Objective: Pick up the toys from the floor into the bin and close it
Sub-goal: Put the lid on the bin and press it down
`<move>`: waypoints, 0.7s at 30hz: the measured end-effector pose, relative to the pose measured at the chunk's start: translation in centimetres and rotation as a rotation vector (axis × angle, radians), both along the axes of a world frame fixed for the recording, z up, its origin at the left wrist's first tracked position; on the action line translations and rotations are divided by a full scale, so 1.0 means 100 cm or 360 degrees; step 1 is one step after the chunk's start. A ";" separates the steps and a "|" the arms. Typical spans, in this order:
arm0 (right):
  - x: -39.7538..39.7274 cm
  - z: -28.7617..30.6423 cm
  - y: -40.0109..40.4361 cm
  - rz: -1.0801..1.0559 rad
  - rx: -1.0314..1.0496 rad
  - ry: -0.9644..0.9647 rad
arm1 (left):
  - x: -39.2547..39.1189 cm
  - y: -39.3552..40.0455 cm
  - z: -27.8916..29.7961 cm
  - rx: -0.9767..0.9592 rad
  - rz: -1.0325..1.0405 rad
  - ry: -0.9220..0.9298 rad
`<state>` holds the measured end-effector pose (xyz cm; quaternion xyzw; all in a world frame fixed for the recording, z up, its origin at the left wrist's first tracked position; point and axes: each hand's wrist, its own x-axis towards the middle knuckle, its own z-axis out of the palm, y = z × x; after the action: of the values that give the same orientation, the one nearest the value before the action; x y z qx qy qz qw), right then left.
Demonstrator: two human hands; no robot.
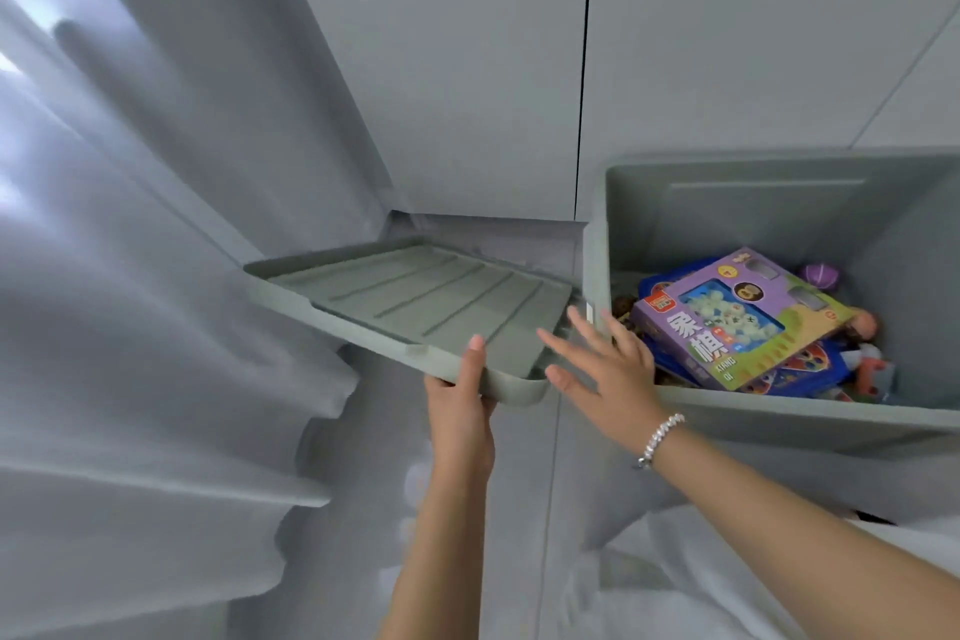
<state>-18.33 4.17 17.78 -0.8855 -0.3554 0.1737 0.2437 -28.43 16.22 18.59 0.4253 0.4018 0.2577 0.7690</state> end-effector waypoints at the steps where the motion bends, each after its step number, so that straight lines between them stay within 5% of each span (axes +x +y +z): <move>1: -0.001 0.013 0.006 -0.0008 0.0183 0.0166 | 0.001 0.005 0.011 0.0068 -0.0032 -0.0006; 6: -0.011 0.074 0.028 0.0150 0.0582 0.0802 | 0.001 0.020 0.055 0.0333 -0.0302 0.0075; 12: -0.011 0.099 0.046 0.0049 0.0612 0.0696 | -0.001 0.024 0.077 0.0511 -0.0526 0.0184; 21: 0.026 0.136 0.021 -0.0835 0.1398 0.1514 | 0.040 -0.001 0.113 0.0743 -0.0649 0.0045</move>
<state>-15.72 6.23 31.40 -0.5895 -0.0220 0.3182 0.7422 -24.46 16.11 29.86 0.6656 0.2488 0.1776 0.6808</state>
